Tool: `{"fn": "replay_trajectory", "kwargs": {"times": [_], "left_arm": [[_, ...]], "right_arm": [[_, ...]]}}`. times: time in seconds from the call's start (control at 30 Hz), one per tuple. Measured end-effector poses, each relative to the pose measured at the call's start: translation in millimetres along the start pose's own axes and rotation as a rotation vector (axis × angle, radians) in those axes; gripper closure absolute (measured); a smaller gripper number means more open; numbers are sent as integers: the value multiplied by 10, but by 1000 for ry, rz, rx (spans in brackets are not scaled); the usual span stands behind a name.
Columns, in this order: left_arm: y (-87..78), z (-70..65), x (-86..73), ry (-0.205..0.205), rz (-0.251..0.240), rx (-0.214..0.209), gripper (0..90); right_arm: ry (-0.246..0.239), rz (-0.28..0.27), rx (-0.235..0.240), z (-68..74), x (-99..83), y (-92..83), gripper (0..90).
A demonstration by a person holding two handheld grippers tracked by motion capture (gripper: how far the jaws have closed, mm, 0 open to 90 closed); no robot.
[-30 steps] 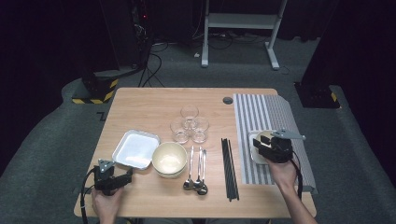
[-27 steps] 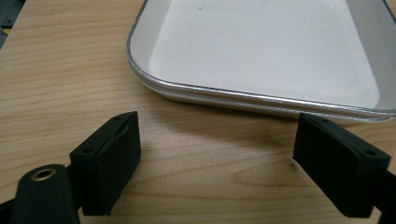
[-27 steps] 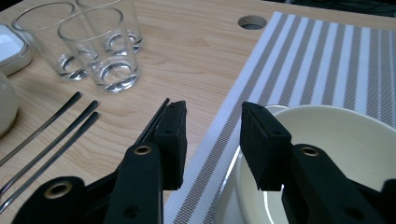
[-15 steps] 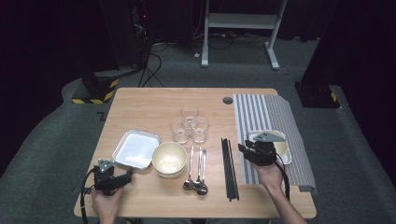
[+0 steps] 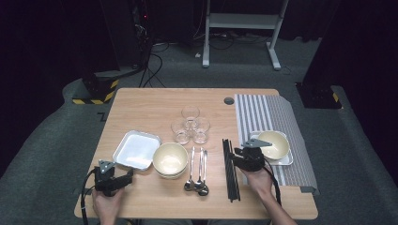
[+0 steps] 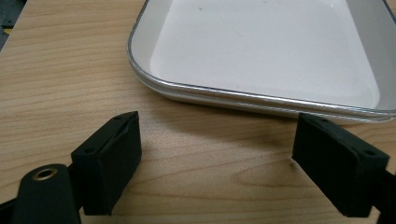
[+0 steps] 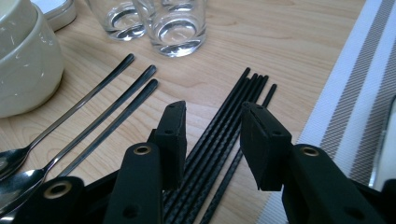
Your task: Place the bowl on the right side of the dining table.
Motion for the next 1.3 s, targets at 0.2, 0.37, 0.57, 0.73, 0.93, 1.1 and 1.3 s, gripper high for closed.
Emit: {"fn": "replay_trajectory", "kwargs": {"times": [0.2,0.37,0.57,0.73,0.93,1.1,1.3], "left_arm": [[-2,3,0,0,0,1,161],[-2,3,-1,0,0,1,162],[-5,6,-2,-12,-5,1,174],[-5,6,-2,-12,-5,1,174],[-5,6,-2,-12,-5,1,173],[-5,7,-2,-12,-5,1,174],[-5,6,-2,-13,-5,1,174]], "right_arm": [[-8,16,25,111,-49,95,608],[-23,42,48,239,-80,209,607],[-31,75,81,376,-99,323,616],[-48,88,87,447,-109,384,617],[-77,95,82,545,-100,420,604],[-107,112,78,632,-104,461,593],[-120,120,71,697,-107,519,578]]}}
Point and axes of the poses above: each handheld gripper's, and its own axes: y roughly forward along the jaws, x roughly out of its top, z roughly to its left, the point moved 1 cm from there along y, roughly forward along the jaws
